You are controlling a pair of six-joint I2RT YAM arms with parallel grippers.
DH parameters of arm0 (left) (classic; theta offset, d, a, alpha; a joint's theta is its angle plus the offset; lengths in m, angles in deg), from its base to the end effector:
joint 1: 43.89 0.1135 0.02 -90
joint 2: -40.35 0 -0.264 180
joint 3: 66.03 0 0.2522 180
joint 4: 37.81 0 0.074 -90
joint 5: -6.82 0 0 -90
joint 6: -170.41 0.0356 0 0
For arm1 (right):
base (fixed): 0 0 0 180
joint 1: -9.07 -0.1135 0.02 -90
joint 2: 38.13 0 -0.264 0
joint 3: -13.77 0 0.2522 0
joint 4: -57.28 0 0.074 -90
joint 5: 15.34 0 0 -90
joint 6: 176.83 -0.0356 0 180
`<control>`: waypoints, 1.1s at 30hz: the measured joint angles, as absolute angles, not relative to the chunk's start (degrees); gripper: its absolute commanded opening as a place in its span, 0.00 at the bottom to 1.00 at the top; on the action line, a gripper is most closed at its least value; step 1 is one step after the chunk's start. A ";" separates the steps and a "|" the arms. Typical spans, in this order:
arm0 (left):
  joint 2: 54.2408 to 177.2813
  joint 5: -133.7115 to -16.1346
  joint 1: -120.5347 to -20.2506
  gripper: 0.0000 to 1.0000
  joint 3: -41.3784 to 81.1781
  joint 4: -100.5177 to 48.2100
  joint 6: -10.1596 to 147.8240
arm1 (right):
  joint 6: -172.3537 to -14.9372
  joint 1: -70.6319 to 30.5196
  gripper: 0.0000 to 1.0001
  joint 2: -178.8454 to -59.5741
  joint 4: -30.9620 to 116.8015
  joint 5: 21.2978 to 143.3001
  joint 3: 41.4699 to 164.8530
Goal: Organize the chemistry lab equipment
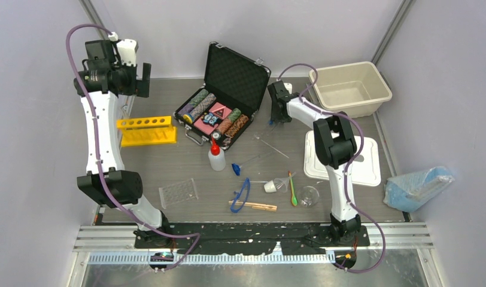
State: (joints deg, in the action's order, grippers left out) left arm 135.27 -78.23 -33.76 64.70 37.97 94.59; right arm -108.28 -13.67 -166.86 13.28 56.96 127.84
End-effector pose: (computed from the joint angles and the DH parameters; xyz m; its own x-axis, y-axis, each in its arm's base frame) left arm 0.3264 0.0552 0.4538 -0.6401 0.1336 -0.7566 0.0481 0.9898 0.1340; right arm 0.4518 0.1776 0.1635 -0.8145 0.0364 -0.5791 0.0810 0.9954 -0.0515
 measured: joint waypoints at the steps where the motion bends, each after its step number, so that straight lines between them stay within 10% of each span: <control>1: 135.27 -78.23 -33.76 1.00 64.76 37.95 94.61 | -108.26 -13.65 0.40 -166.44 13.54 56.94 127.21; 14: 135.22 -77.16 -33.76 1.00 64.81 37.95 94.61 | -106.12 -11.20 0.36 -157.39 10.52 62.21 114.55; 19: 135.20 -75.24 -33.76 1.00 64.81 38.56 94.61 | -104.37 -10.96 0.07 -155.49 9.58 64.46 111.95; 33: 134.68 -51.55 -33.65 1.00 70.67 50.82 96.92 | -91.06 -10.57 0.05 -139.29 8.10 78.78 107.21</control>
State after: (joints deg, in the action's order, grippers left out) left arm 134.68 -51.55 -33.65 70.67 50.82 96.92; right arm -91.06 -10.57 -139.29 8.10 78.78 107.21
